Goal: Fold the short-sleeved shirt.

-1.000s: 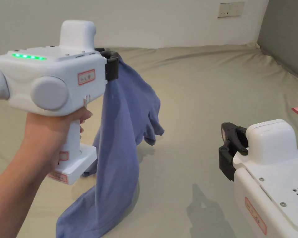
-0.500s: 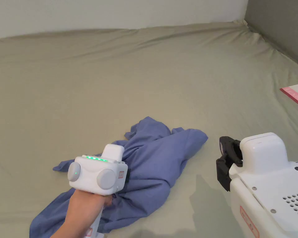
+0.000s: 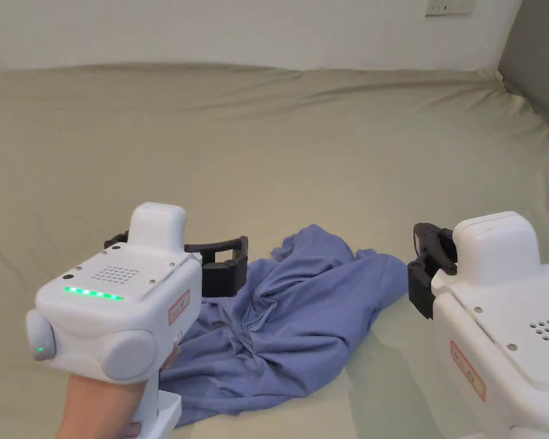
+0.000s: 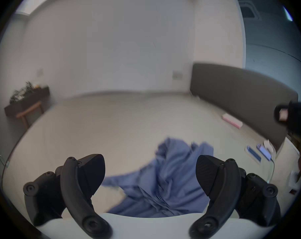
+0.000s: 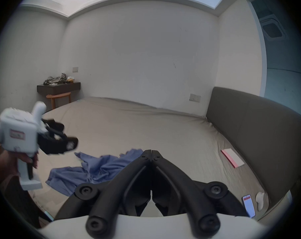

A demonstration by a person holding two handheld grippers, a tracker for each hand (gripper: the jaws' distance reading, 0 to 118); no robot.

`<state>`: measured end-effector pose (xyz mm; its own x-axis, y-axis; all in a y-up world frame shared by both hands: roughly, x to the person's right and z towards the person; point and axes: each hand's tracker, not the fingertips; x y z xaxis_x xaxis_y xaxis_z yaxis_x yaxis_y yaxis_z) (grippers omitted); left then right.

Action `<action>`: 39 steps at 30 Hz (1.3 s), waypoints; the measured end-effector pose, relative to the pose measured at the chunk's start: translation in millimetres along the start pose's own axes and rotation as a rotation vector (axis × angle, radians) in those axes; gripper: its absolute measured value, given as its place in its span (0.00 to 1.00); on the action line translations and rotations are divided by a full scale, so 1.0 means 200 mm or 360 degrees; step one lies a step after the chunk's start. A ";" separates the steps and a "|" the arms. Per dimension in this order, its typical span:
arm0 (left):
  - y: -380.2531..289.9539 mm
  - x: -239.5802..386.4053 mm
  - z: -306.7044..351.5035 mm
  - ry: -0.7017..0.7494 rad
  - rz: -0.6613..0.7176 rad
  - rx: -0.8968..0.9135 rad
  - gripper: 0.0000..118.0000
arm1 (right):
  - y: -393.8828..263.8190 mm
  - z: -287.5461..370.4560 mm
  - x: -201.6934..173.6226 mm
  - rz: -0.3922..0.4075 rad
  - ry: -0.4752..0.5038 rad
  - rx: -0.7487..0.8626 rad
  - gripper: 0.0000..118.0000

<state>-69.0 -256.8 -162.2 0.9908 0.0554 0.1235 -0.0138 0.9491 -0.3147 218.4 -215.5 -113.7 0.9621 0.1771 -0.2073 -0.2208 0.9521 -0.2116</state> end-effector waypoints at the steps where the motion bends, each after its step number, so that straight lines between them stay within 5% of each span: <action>1: 0.06 -0.01 0.08 0.0039 -0.0003 0.0084 0.91 | 0.03 0.01 -0.02 0.0008 0.0008 0.0030 0.00; 7: 0.22 -0.01 0.42 0.0291 -0.0017 0.0313 0.82 | 0.15 0.04 -0.13 0.0002 0.0050 0.0175 0.00; 9: 0.21 0.02 0.48 0.0364 -0.0037 0.0387 0.55 | 0.18 0.06 -0.18 0.0003 0.0061 0.0197 0.00; 10: 0.20 0.03 0.49 0.0402 -0.0055 0.0403 0.38 | 0.18 0.07 -0.20 0.0013 0.0060 0.0209 0.00; 11: 0.19 0.04 0.50 0.0431 -0.0066 0.0404 0.11 | 0.18 0.08 -0.22 0.0023 0.0058 0.0218 0.00; 12: 0.18 0.04 0.51 0.0442 -0.0059 0.0408 0.00 | 0.17 0.09 -0.24 0.0034 0.0058 0.0230 0.00; 28: 0.11 0.04 0.44 0.0402 -0.0139 0.0349 0.00 | 0.16 0.08 -0.39 0.0106 0.0070 0.0229 0.00; 39: -0.54 -0.29 0.05 0.0389 0.0039 -0.0528 0.00 | -0.03 -0.10 -0.38 0.0128 0.0104 0.0026 0.00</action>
<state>-127.0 -358.9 -127.2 0.9941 -0.0365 -0.1024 -0.0332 0.7948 -0.6060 144.3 -239.6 -116.4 0.9289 0.2368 -0.2849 -0.2937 0.9395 -0.1766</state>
